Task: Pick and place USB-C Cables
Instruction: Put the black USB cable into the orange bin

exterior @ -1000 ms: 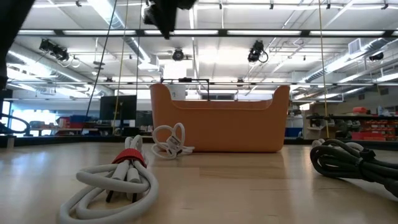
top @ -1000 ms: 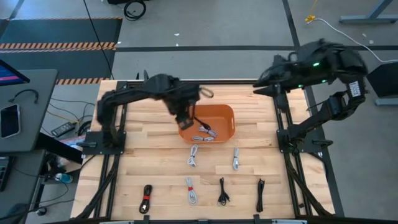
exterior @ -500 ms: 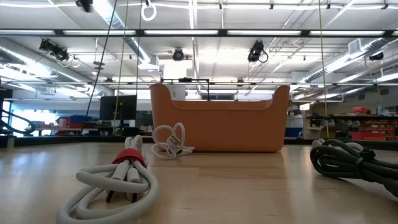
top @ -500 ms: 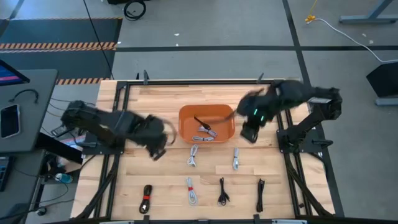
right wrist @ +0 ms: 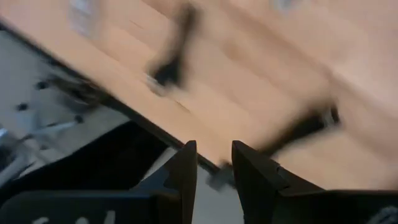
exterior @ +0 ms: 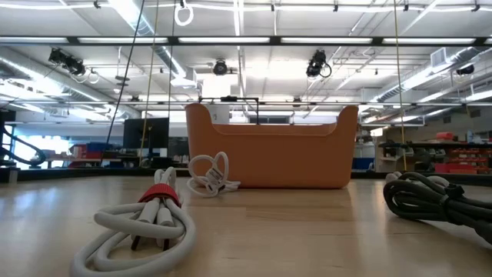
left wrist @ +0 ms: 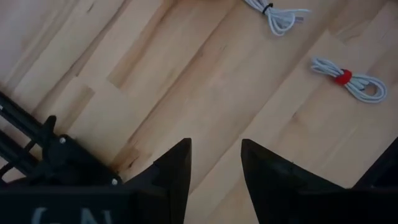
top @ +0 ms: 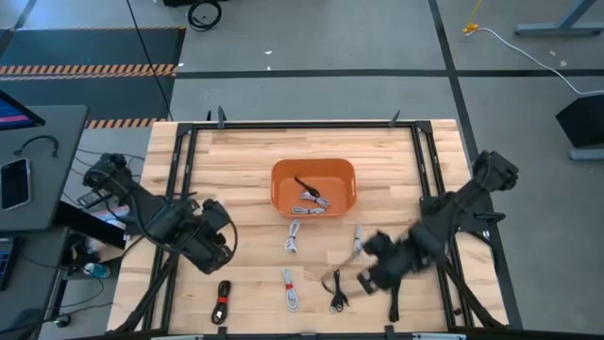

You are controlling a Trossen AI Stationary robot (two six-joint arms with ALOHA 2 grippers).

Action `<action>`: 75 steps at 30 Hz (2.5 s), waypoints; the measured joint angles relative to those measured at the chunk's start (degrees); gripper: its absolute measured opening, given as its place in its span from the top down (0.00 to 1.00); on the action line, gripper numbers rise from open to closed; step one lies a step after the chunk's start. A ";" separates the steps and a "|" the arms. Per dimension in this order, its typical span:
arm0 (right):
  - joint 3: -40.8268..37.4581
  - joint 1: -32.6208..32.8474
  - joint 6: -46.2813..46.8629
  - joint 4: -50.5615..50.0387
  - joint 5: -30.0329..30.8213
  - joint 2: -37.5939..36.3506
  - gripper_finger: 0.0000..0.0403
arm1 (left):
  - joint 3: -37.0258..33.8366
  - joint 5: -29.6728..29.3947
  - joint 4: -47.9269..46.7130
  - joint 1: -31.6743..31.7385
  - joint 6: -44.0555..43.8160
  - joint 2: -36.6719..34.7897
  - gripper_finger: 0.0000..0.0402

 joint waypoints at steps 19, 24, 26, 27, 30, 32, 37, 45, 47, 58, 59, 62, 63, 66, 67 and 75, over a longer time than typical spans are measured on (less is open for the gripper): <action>-15.82 12.30 31.83 12.18 -3.75 4.96 0.47 | 0.02 -4.14 0.66 -1.17 0.69 0.00 0.64; -20.78 12.08 32.42 18.93 -2.85 4.96 0.40 | 0.03 -4.30 0.63 -1.15 0.69 0.00 0.64; -22.70 11.66 32.40 20.33 -2.90 4.96 0.39 | 0.04 -4.30 0.63 -1.15 0.67 0.00 0.64; -23.60 11.50 32.38 20.74 -2.89 4.96 0.39 | 0.04 -4.30 0.63 -1.15 0.67 0.00 0.64; -26.65 11.17 32.40 23.91 -2.56 4.94 0.40 | 0.04 -4.30 0.60 -1.15 0.67 0.00 0.64; -28.75 10.75 32.38 26.54 -2.28 4.94 0.41 | 0.04 -4.30 0.51 -1.15 0.67 0.00 0.64; -33.10 9.46 32.64 32.35 -3.91 4.55 0.50 | 0.04 -4.30 0.28 -1.15 0.49 0.00 0.64; -33.41 9.11 32.19 32.14 -6.55 4.60 0.85 | 0.04 -4.33 0.19 -1.10 0.34 0.02 0.64; -32.33 9.03 31.08 31.79 -6.43 4.55 0.85 | 0.04 -4.33 0.10 -1.13 0.55 0.04 0.64; -6.47 -2.56 1.05 17.21 -0.08 0.86 0.85 | 0.07 -4.79 -1.28 -0.95 2.07 0.09 0.64; -2.89 -4.44 -3.55 12.88 1.12 0.69 0.85 | 0.07 -4.94 -1.28 -0.95 2.07 0.08 0.64; 7.32 -10.75 -17.89 1.21 4.49 0.74 0.85 | 0.07 -6.15 -1.28 -0.95 2.26 0.08 0.64; 10.47 -13.15 -22.68 -1.80 5.04 0.74 0.85 | 0.07 -6.68 -1.28 -0.95 2.65 0.07 0.64; 17.91 -21.20 -37.64 -7.56 5.23 0.61 0.85 | 0.07 -7.30 -1.27 -0.94 3.58 0.07 0.64; 19.84 -23.91 -42.43 -8.26 5.01 0.63 0.85 | 0.07 -7.29 -1.30 -0.72 4.03 0.07 0.64; 26.11 -44.98 -73.64 -8.35 -4.46 1.29 0.85 | 0.07 -7.52 -1.28 1.20 5.13 0.07 0.64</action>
